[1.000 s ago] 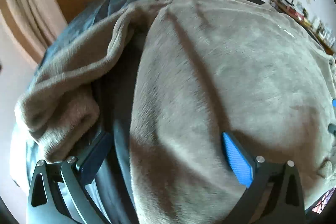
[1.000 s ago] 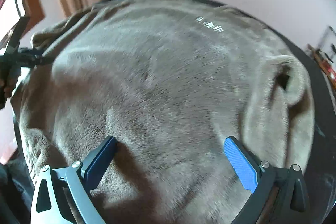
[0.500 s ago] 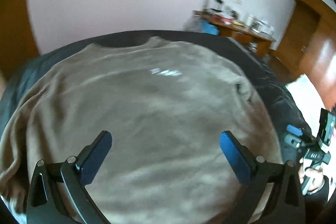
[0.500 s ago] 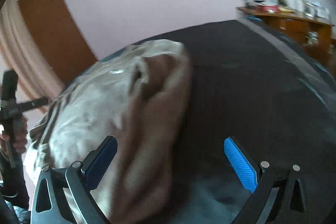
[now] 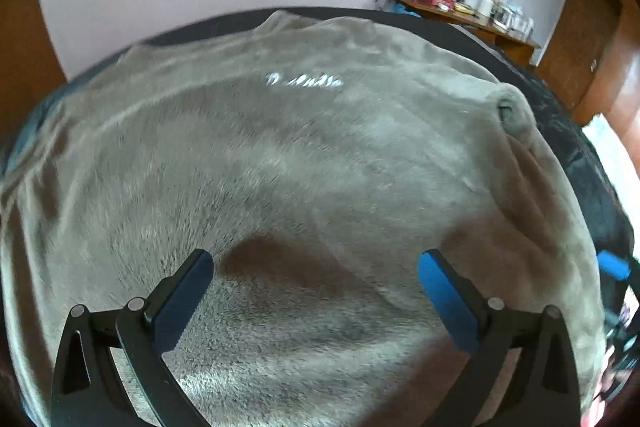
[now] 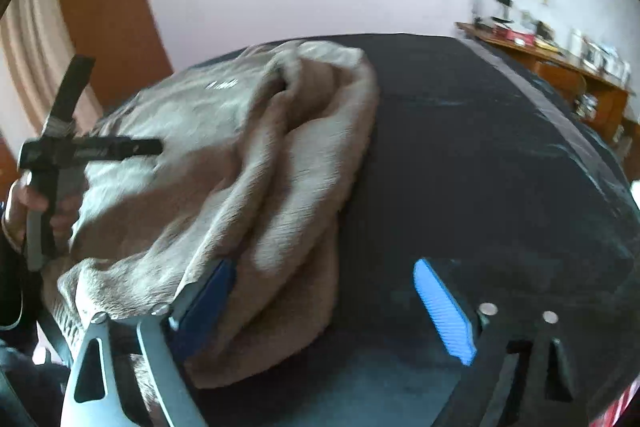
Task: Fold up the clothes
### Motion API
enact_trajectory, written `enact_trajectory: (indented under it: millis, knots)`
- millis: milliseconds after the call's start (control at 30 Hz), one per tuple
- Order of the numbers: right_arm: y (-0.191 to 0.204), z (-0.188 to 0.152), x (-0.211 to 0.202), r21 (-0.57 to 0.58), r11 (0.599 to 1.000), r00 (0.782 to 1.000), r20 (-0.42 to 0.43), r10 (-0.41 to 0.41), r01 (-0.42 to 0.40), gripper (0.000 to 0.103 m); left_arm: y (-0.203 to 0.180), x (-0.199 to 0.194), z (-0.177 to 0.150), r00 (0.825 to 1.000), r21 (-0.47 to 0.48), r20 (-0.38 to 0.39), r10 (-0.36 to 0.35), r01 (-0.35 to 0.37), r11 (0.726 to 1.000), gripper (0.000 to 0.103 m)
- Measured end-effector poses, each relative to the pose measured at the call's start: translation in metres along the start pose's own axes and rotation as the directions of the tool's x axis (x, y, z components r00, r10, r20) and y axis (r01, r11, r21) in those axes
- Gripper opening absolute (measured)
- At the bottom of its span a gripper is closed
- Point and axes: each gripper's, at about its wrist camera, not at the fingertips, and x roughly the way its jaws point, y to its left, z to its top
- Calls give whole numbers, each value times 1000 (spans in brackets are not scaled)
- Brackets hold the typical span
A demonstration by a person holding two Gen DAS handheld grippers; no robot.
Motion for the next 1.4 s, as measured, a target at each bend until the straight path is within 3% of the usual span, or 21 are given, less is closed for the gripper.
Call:
enact_trajectory:
  millis: [133,267,333,500,633,767,933,1033,1167,1200,1267,1300,1333,1400]
  knots:
    - [16,1,14,-37,999,999,-32,7,-8,68,12,8,-5,1000,-47,-9,-12,11,999,103]
    - [25,4,16,-62,998,999,-40,15,-17,51,3,8,-11,999,-9,0,35,-35,999,103]
    - [27,4,16,-60,997,999,-40,36,-38,35,0,8,-13,999,5,-1,51,-51,999,103]
    - [15,6,3,-26,999,1000,2,24,-24,26,1,7,-13,999,-2,3,45,-45,999,103]
    - [-6,15,-21,0,995,991,85,-99,99,24,0,7,-13,999,4,3,51,-51,999,103]
    - [-38,25,-43,42,962,951,143,-273,270,24,0,6,-14,999,3,4,50,-50,999,103]
    - [-83,32,-46,121,909,900,139,-413,398,25,-1,7,-14,998,7,3,55,-55,998,103]
    - [-113,30,-42,221,916,929,87,-359,334,25,0,8,-14,998,9,2,56,-56,998,103]
    - [-124,13,-54,300,933,961,127,-245,198,27,0,8,-14,998,13,1,59,-59,998,103]
    - [-119,8,-59,276,944,964,139,-228,184,31,0,8,-14,998,15,1,60,-60,998,103]
    - [-106,-1,-68,210,959,963,150,-224,191,52,-1,8,-14,998,17,1,62,-62,998,103]
    - [-97,-7,-73,179,964,960,164,-228,198,71,-1,8,-14,998,18,1,62,-62,998,103]
    - [-89,-13,-78,149,967,956,178,-231,206,79,-1,8,-14,998,18,1,62,-62,998,103]
    - [-75,-25,-88,103,967,948,198,-250,233,79,0,8,-14,998,19,1,62,-62,998,103]
